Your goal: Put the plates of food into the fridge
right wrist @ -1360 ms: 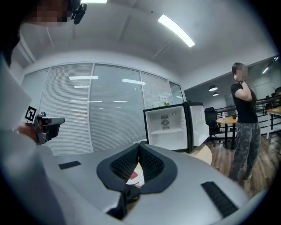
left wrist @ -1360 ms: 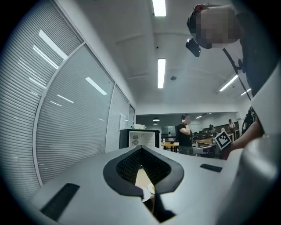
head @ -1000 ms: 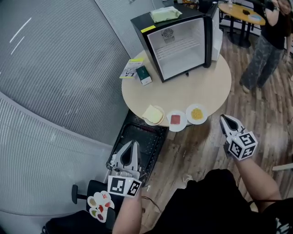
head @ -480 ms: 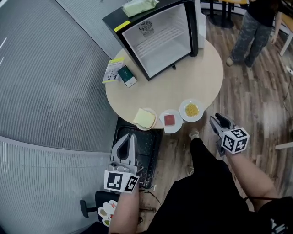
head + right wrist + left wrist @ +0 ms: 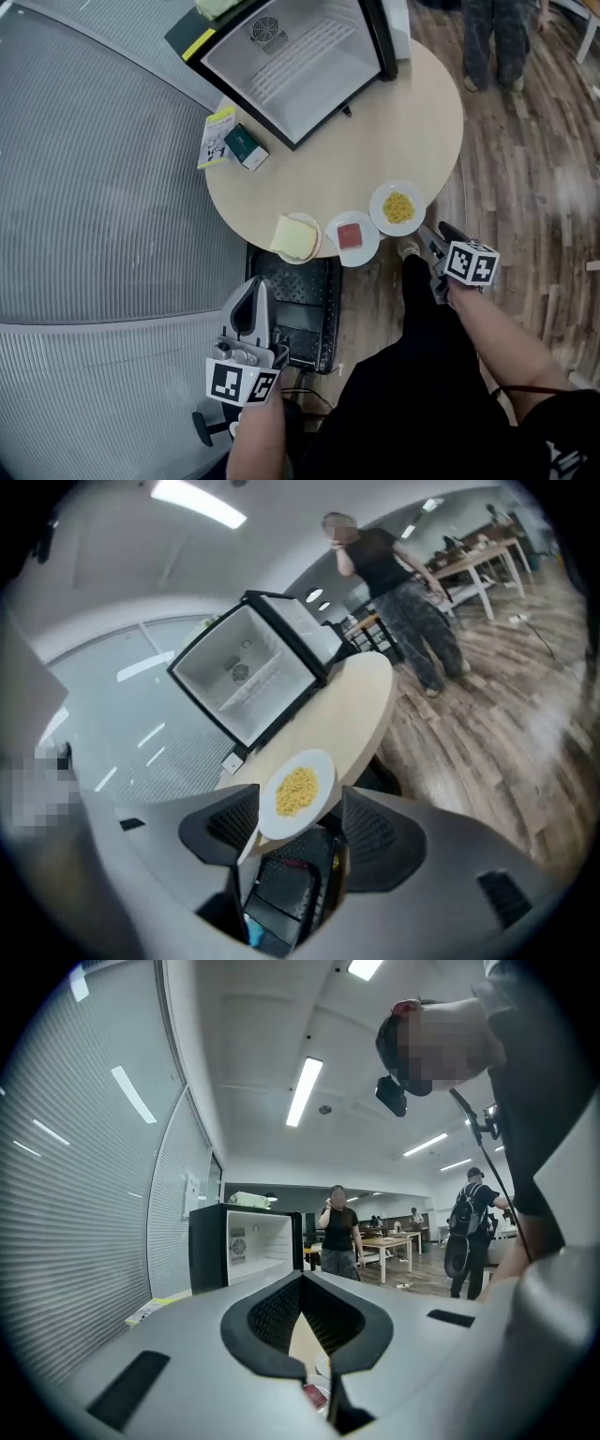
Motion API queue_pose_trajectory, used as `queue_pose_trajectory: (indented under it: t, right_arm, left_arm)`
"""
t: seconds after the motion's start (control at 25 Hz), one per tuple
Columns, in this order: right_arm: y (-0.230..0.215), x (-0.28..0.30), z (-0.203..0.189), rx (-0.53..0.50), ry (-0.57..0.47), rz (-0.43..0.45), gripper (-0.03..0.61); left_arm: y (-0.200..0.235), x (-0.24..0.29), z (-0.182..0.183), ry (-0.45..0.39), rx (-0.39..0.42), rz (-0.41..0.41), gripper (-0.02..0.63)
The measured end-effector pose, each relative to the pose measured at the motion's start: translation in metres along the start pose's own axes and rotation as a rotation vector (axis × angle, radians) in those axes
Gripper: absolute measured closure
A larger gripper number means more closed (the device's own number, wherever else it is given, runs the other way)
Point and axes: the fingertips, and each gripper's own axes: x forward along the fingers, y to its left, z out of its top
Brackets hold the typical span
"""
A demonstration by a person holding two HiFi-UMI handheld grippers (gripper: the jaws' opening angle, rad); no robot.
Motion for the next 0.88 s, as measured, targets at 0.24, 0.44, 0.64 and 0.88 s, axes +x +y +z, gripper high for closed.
queue_pose_trajectory:
  t: [0.24,0.44,0.64,0.88]
  right_arm:
    - [-0.026,0.030,-0.016,0.144,0.016,-0.039,0.324]
    - [-0.032,0.054,-0.021,0.282,0.042,-0.025,0.324]
    - [-0.039,0.062,-0.020,0.331,0.060,-0.039,0.452]
    - [-0.030,0.058,-0.004,0.403,0.054,-0.003,0.545]
  left_arm:
    - [0.002,0.005,-0.015,0.017,-0.010,-0.026,0.611]
    - [0.022,0.013,-0.016,0.075,0.007,0.026,0.611]
    - [0.038,0.014,-0.015,0.102,-0.014,0.091,0.611]
    - [0.042,0.018,-0.019,0.128,-0.039,0.095,0.611]
